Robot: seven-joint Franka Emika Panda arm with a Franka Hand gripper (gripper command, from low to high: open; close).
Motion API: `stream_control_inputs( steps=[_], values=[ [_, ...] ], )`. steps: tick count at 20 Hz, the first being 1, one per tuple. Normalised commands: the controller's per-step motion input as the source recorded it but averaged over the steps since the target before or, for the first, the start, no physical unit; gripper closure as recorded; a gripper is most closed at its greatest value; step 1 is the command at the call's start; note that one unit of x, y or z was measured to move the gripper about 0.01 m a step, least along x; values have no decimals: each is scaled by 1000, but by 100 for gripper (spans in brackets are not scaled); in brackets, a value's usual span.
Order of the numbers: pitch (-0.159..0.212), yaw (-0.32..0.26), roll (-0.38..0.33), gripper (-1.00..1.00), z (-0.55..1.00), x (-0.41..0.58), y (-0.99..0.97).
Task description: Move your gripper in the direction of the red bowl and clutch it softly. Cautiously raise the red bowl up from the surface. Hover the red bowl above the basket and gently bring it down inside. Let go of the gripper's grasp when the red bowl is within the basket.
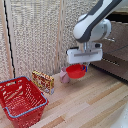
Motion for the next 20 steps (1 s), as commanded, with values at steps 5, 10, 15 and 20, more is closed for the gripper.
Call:
stream_control_inputs(
  steps=[5,10,15,20],
  values=[
    [131,20,0,100,825,287,515],
    [114,31,0,100,550,302,837],
    [24,1,-24,100,310,315,900],
    [0,0,-29,100,146,334,909]
  ],
)
